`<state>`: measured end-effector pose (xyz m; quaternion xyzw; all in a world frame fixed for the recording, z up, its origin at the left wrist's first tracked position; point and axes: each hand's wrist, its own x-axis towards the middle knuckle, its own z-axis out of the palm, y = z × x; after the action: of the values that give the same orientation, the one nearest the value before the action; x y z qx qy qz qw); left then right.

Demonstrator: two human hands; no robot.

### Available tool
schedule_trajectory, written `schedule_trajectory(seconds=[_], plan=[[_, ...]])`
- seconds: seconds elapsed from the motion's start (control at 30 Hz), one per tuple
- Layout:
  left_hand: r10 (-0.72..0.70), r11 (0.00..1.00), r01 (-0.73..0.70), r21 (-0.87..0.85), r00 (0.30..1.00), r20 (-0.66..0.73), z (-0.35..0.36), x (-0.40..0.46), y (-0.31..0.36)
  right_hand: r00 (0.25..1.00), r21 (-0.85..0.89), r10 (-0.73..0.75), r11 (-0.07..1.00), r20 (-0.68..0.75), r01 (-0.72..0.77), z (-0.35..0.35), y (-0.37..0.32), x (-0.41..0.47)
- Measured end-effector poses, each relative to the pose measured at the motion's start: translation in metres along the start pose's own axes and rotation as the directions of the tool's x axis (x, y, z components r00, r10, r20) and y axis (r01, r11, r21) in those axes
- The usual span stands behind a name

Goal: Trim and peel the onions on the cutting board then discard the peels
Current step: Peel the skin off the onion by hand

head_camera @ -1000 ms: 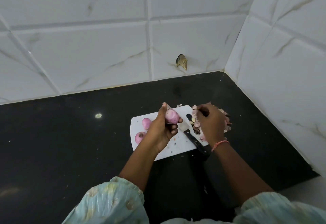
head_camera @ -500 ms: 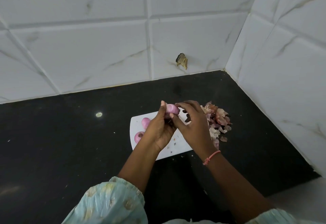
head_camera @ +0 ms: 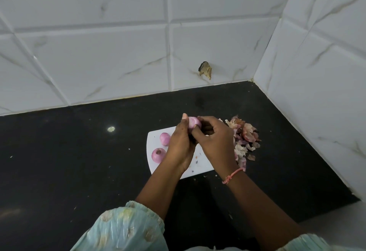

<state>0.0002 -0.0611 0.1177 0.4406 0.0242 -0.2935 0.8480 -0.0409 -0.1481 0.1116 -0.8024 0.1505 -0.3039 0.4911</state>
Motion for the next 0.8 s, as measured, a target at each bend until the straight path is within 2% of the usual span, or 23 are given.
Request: schedule_trajectory(seconds=[0.17,0.3,0.53,0.8], plan=[[0.006,0.999,-0.007,-0.037,0.999,-0.032,-0.001,0.003,-0.007,0.998,-0.114,-0.064,0.991,0.013,0.065,0.004,0.004,0.001],[-0.006,1.000,0.005,-0.013,0.998,-0.055,-0.001,0.003,-0.010,0.984,-0.251,-0.180,0.952,0.005,0.175,0.000,0.007,0.002],[0.012,1.000,-0.012,-0.011,0.999,-0.043,0.000,0.003,-0.005,0.996,-0.073,-0.085,0.994,0.034,0.087,0.000,0.005,-0.005],[-0.030,0.990,0.014,-0.144,0.993,-0.110,0.000,0.004,-0.010,0.986,-0.194,-0.160,0.967,0.045,0.165,0.002,0.009,-0.010]])
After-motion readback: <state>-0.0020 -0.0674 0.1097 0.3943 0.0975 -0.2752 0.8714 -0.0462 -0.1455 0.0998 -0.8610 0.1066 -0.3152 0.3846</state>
